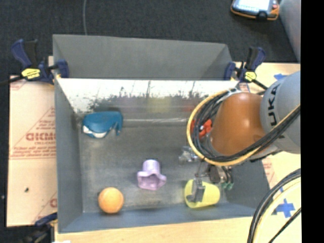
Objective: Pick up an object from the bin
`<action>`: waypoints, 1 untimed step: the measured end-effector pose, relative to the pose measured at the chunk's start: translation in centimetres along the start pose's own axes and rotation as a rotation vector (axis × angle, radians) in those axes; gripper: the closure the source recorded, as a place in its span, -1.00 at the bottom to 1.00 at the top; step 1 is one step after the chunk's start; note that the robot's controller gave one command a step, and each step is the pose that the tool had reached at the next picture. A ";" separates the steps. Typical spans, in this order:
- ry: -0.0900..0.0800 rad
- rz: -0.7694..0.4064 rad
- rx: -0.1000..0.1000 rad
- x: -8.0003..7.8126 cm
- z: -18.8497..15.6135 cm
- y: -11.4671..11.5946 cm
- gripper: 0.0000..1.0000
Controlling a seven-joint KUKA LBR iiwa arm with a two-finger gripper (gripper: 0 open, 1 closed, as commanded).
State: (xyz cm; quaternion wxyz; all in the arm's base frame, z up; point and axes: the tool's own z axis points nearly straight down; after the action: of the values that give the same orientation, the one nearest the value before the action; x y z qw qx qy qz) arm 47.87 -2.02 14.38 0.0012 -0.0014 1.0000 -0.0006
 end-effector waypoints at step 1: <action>0.000 0.000 0.000 0.0 0.0 0.0 -1.00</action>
Offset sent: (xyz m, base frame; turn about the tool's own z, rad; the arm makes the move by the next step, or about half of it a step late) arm 0.0308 0.0125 -0.0427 0.0497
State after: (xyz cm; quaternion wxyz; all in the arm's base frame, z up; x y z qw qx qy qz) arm 47.87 -2.02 14.38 0.0012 -0.0014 1.0000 -0.0006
